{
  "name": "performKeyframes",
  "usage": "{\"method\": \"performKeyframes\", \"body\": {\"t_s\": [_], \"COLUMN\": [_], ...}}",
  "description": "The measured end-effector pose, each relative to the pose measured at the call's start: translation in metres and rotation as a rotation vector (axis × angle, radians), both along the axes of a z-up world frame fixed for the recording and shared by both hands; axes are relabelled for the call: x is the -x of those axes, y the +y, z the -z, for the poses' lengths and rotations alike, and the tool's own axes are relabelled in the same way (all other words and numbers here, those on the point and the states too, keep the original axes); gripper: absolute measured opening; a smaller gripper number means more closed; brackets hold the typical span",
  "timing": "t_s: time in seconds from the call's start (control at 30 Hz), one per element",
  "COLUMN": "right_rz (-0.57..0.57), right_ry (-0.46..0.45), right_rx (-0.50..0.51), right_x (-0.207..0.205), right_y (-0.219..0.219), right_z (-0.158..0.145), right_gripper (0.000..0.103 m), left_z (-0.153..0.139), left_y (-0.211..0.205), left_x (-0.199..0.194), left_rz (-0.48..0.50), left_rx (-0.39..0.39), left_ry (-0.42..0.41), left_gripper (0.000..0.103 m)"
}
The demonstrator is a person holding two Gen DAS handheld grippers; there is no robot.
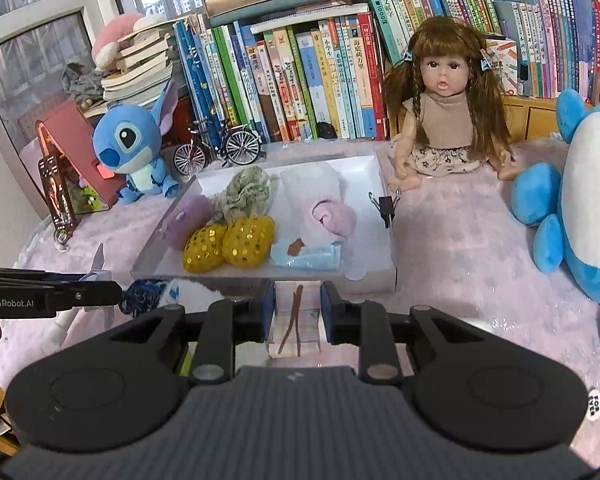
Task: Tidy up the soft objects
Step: 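Carry the white paper with the left tool while the right tool carries the packet into the box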
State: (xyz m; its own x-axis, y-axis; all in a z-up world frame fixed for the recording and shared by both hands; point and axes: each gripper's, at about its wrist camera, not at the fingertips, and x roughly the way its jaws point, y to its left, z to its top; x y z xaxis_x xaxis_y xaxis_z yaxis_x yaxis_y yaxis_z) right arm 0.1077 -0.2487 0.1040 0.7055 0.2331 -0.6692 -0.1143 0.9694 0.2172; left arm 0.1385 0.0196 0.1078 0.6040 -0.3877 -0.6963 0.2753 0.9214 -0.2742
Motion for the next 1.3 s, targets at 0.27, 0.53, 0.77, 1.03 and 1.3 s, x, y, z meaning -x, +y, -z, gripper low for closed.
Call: {"method": "performKeyframes", "body": {"t_s": [0.27, 0.53, 0.77, 1.03, 1.3], "right_rz": [0.028, 0.060, 0.112, 0.128, 0.145], "right_ry": [-0.024, -0.043, -0.091, -0.083, -0.071], "right_rx": [-0.010, -0.001, -0.012, -0.020, -0.038], "right_x": [-0.011, -0.030, -0.051, -0.072, -0.086], "right_y": [0.000, 0.000, -0.006, -0.005, -0.007], "right_z": [-0.006, -0.012, -0.016, -0.007, 0.008], "right_gripper": [0.030, 0.030, 0.030, 0.030, 0.030], "left_z": [-0.009, -0.012, -0.011, -0.004, 0.013], "left_y": [0.003, 0.004, 0.003, 0.005, 0.014], "left_x": [-0.018, -0.044, -0.070, -0.098, -0.137], "left_rz": [-0.034, -0.057, -0.096, -0.141, -0.218], "left_rx": [0.049, 0.104, 0.097, 0.102, 0.065], "left_ry": [-0.022, -0.025, -0.048, -0.081, -0.067], "left_gripper": [0.034, 0.034, 0.034, 0.034, 0.034]}}
